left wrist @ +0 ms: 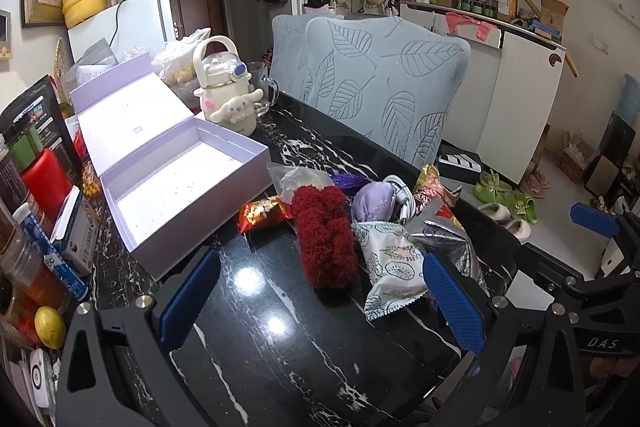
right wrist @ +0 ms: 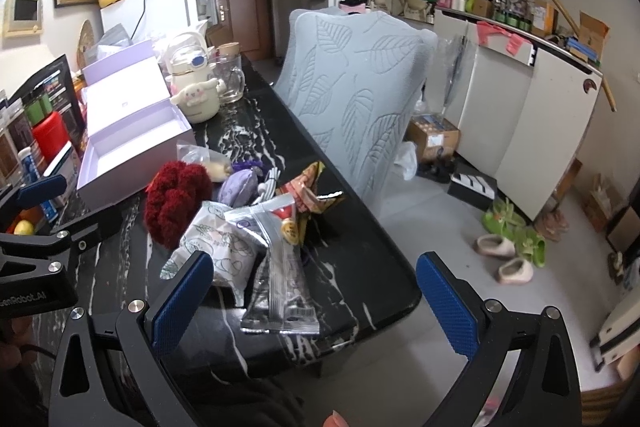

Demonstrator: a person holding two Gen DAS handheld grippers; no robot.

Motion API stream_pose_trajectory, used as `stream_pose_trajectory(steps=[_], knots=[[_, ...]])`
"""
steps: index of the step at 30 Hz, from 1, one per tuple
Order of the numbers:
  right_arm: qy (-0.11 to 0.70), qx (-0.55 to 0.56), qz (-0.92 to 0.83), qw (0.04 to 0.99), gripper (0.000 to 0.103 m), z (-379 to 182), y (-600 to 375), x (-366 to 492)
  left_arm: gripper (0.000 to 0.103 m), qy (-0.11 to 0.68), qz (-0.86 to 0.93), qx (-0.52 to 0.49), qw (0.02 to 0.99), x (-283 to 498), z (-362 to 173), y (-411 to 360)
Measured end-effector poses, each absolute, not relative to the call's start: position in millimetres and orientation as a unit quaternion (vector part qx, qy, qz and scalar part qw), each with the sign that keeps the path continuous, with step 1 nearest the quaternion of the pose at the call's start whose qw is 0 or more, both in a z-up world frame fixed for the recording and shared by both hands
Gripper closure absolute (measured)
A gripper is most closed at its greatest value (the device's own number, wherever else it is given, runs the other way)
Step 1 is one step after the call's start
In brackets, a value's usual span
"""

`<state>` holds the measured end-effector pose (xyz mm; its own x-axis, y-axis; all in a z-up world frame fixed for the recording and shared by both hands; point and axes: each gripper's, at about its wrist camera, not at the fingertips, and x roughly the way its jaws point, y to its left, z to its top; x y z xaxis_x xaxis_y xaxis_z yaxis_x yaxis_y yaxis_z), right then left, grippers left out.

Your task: Organize soft objects

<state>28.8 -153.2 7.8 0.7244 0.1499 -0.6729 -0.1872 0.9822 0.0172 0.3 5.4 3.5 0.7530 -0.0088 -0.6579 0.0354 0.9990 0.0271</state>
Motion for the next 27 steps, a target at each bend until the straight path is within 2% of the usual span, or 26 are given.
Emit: stream_pose_trajectory(steps=[27], knots=[[0.407, -0.004, 0.124, 0.905, 0.0, -36.8, -164.4, 38.0, 0.0, 0.422, 0.017, -0.02, 0.906, 11.4, -50.4, 8.8]])
